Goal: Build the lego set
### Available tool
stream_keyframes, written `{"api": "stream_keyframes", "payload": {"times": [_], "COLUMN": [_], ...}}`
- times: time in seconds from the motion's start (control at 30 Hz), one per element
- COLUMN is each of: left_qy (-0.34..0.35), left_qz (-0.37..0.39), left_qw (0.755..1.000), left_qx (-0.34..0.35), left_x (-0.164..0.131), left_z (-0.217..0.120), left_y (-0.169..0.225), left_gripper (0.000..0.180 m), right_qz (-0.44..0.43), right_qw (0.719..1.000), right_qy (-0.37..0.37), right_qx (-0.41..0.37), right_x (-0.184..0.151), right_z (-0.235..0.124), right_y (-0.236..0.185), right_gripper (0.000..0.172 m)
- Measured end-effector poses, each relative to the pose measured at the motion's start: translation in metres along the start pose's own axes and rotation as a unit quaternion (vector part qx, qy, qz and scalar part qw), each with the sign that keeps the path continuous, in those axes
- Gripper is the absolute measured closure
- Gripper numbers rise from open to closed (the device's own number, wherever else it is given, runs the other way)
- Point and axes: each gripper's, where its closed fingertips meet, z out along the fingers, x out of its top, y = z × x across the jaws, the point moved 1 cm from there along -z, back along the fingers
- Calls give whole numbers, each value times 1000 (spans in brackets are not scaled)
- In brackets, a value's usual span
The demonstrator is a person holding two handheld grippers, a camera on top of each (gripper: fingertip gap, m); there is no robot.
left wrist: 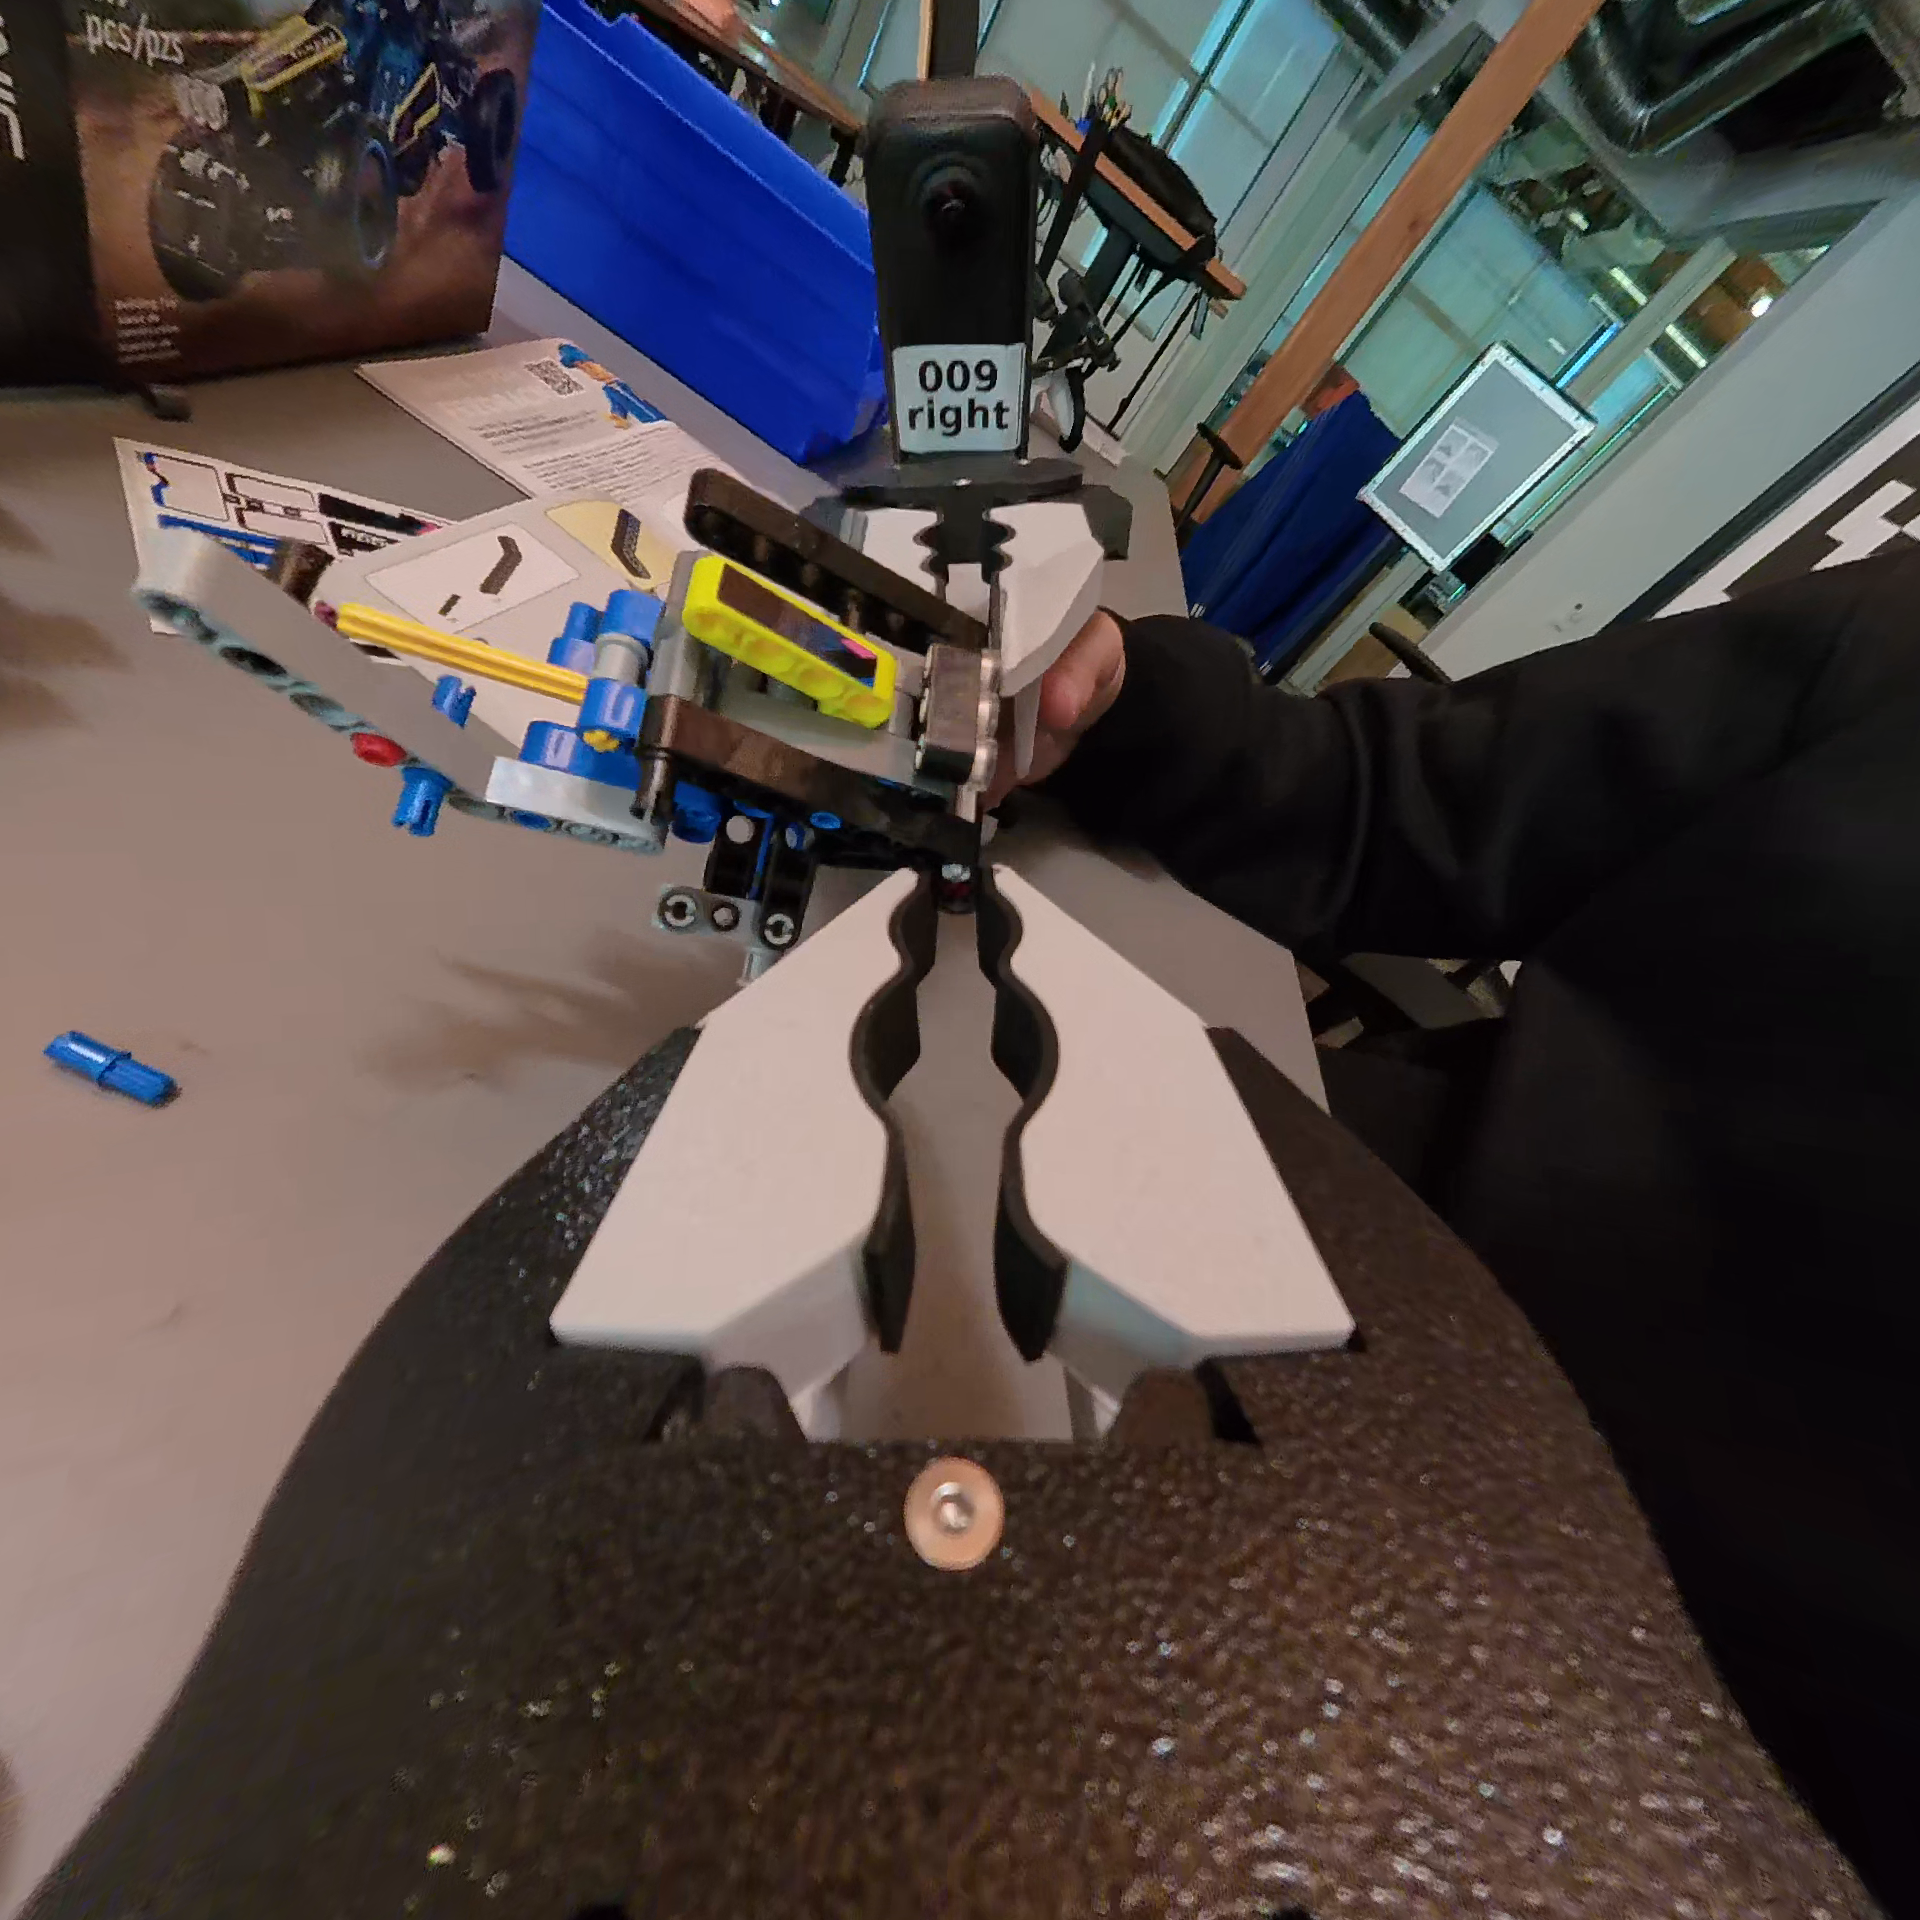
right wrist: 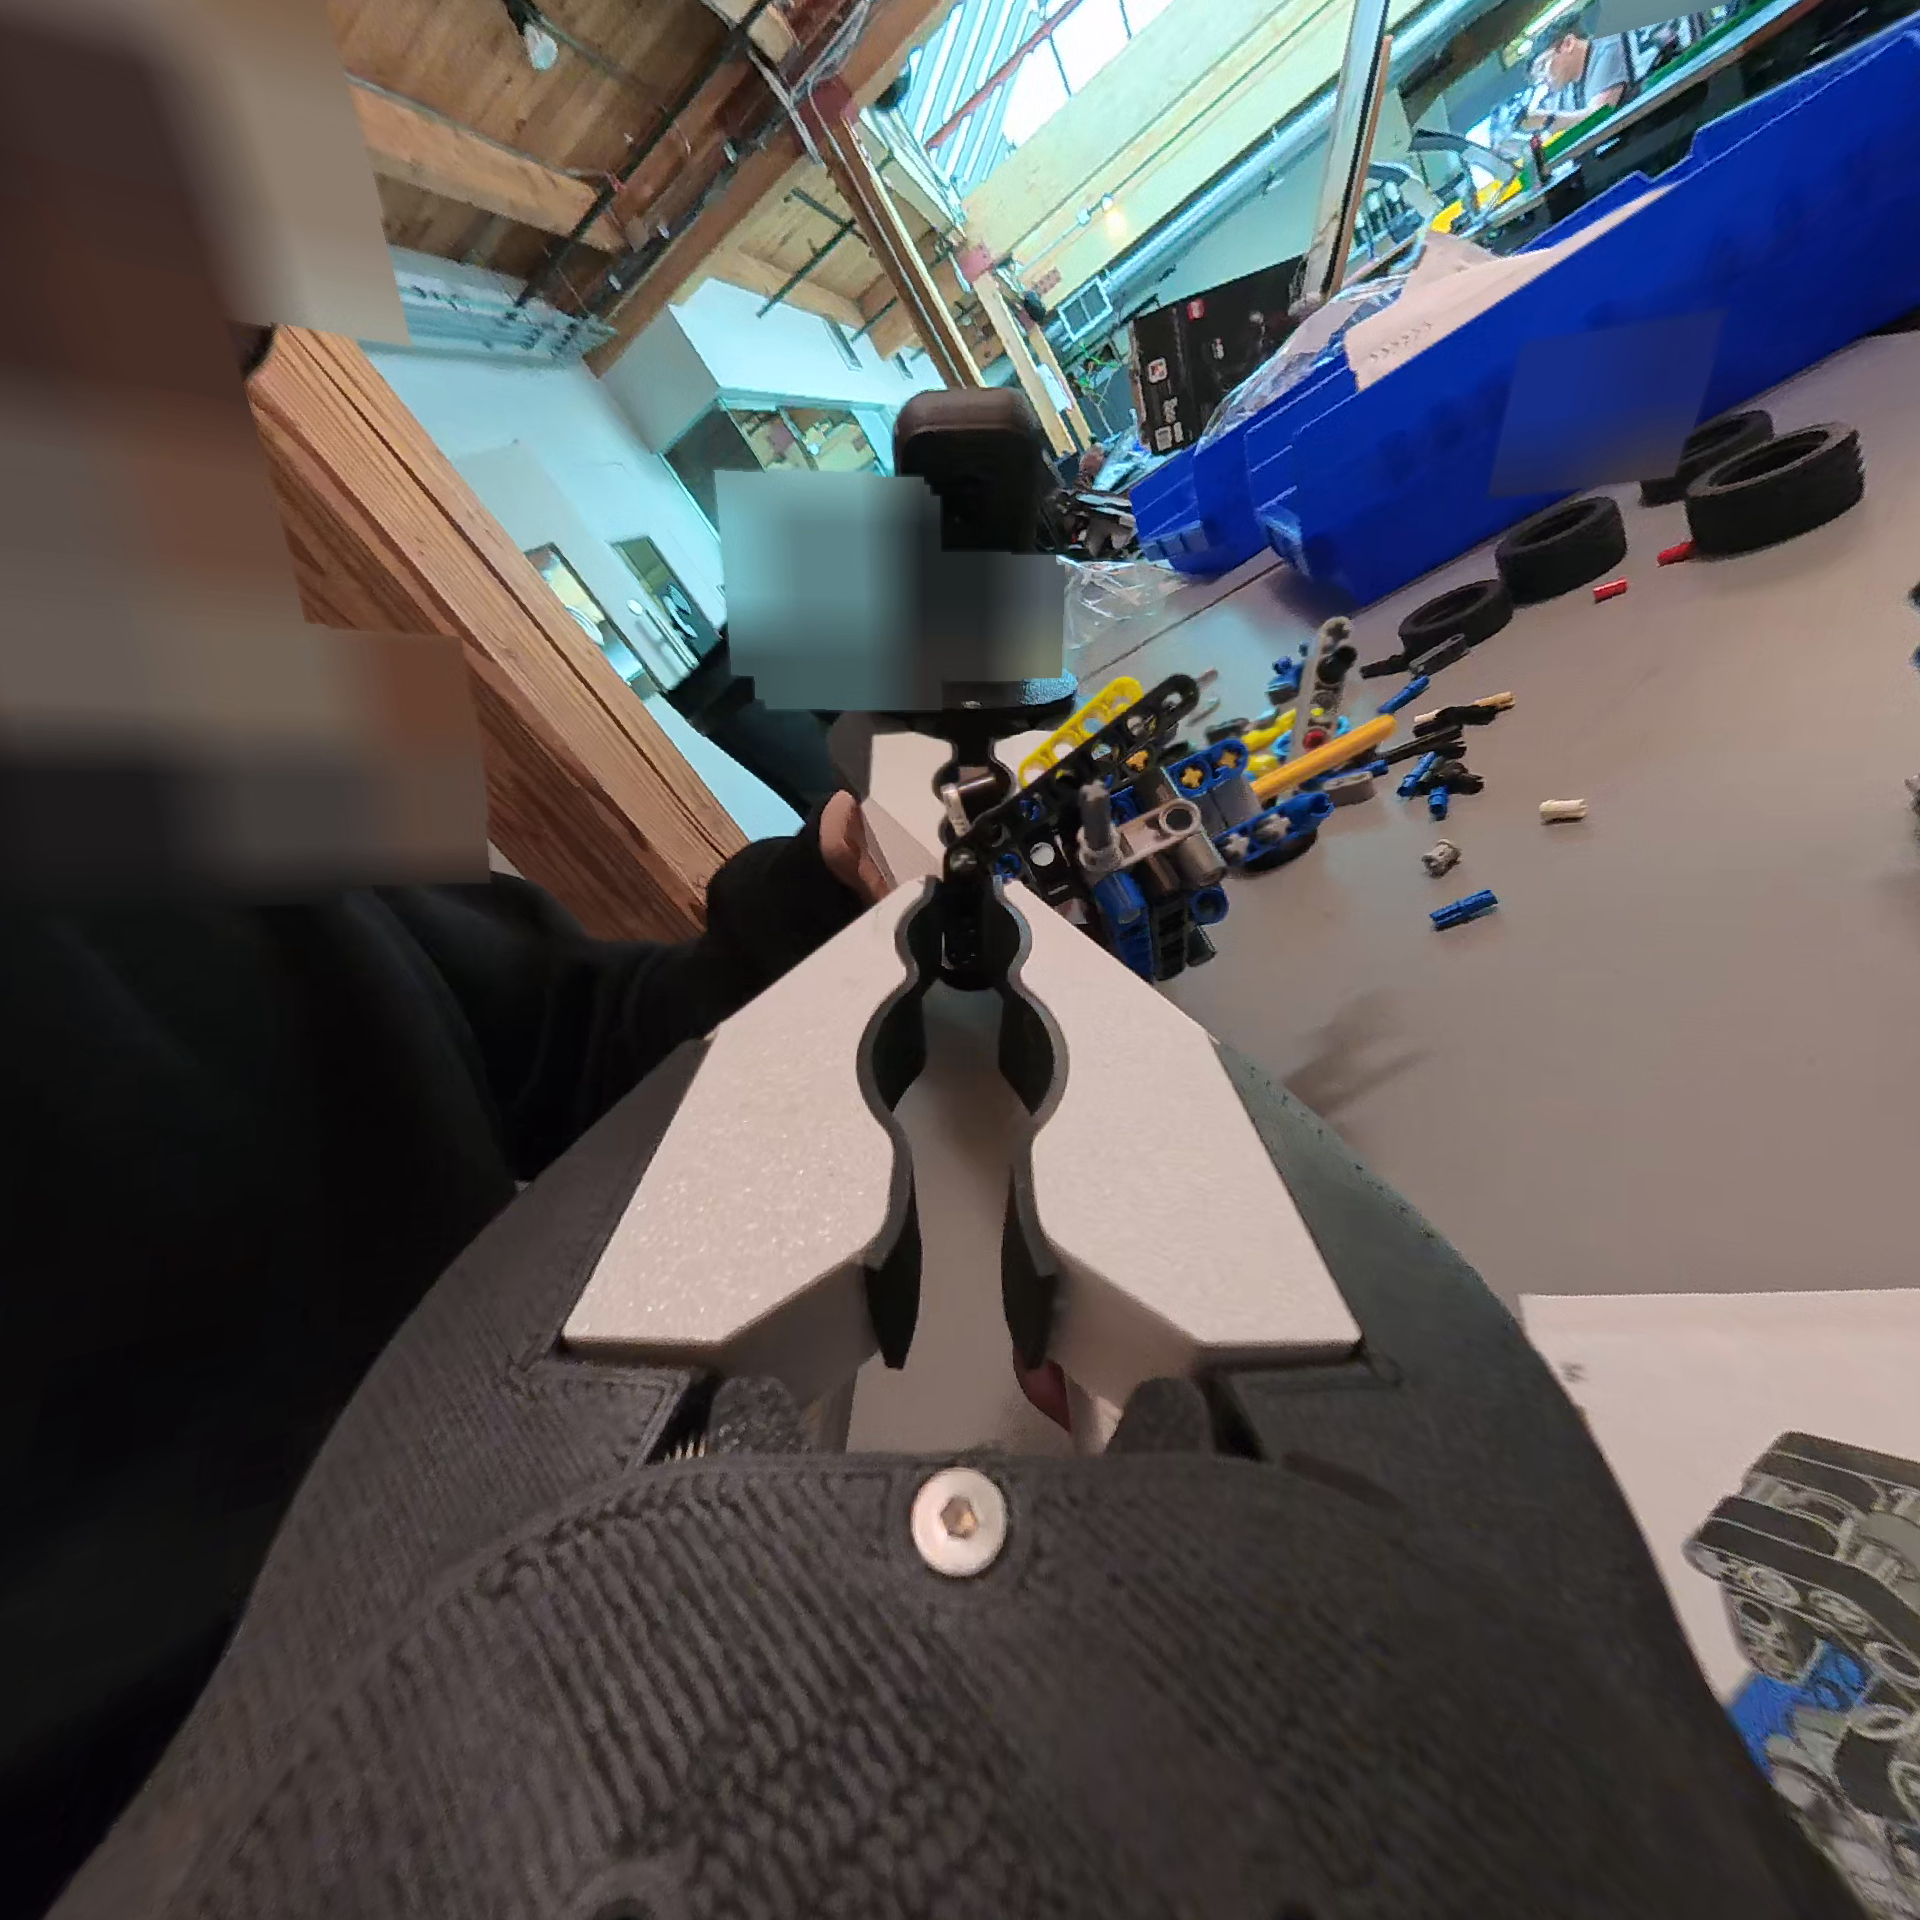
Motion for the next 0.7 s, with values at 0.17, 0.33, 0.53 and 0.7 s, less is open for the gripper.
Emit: {"api": "stream_keyframes", "payload": {"times": [0.17,0.33,0.53,0.7], "left_qy": [-25,-47,-11,28], "left_qz": [8,20,27,25], "left_qw": [1000,999,999,998], "left_qx": [12,16,-12,-44], "left_x": [-7,-13,-2,10], "left_z": [1,1,-1,0], "left_y": [-3,-4,5,17], "left_gripper": [177,177,177,176], "right_qz": [-47,-89,-16,21], "right_qw": [998,991,1000,997], "right_qy": [-40,-83,-17,38], "right_qx": [-27,-49,8,62], "right_x": [-7,-15,-3,10], "right_z": [-1,0,2,-1], "right_y": [2,4,-6,-17], "right_gripper": [166,166,166,167]}}
